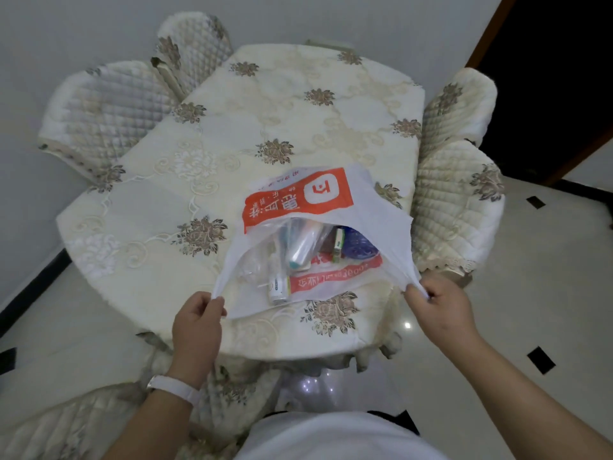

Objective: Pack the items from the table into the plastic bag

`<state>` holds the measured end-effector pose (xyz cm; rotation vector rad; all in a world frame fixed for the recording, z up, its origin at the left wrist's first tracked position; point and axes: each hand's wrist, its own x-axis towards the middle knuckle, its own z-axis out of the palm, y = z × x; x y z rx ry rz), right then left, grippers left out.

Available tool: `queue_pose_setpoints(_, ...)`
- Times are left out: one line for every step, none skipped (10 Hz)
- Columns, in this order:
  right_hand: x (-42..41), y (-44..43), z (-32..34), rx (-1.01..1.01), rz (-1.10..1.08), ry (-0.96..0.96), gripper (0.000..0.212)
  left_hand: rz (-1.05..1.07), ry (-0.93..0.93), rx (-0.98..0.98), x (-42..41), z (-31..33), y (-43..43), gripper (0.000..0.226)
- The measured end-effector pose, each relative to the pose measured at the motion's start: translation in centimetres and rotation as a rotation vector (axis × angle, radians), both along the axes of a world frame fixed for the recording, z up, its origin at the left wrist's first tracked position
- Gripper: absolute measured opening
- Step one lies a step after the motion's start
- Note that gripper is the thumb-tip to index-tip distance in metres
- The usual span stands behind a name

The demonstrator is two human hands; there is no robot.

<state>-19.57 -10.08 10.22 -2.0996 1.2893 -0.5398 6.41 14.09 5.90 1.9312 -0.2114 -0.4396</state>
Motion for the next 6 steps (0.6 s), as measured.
queue_pose_setpoints(-1.5,0.0,-1.5,-0.018,0.038,0.076,0.041,-0.052,-0.041,0.119,-1.9,-0.7,0.9,0.028)
queue_pose_setpoints(-2.6,0.6,-2.5,-0.021,0.108,0.138,0.044,-0.174,-0.082,0.244,-4.4,-1.5,0.9,0.031)
queue_pose_setpoints(-3.5,1.0,-3.7,-0.018,0.217,0.221,0.04,-0.236,-0.097,0.307,-6.6,-2.2,0.3,0.018)
queue_pose_setpoints(-3.9,1.1,-3.6,-0.034,0.244,0.211,0.03,-0.201,0.001,0.279,-8.2,-1.4,-0.6,0.023)
queue_pose_setpoints(-4.1,1.3,-2.9,-0.07,0.259,0.131,0.018,-0.204,-0.008,0.251,-10.0,-0.4,-0.8,0.036)
queue_pose_setpoints(-5.0,1.4,-2.2,-0.111,0.286,0.123,0.025,-0.229,-0.071,0.268,-11.8,0.4,-0.8,0.039)
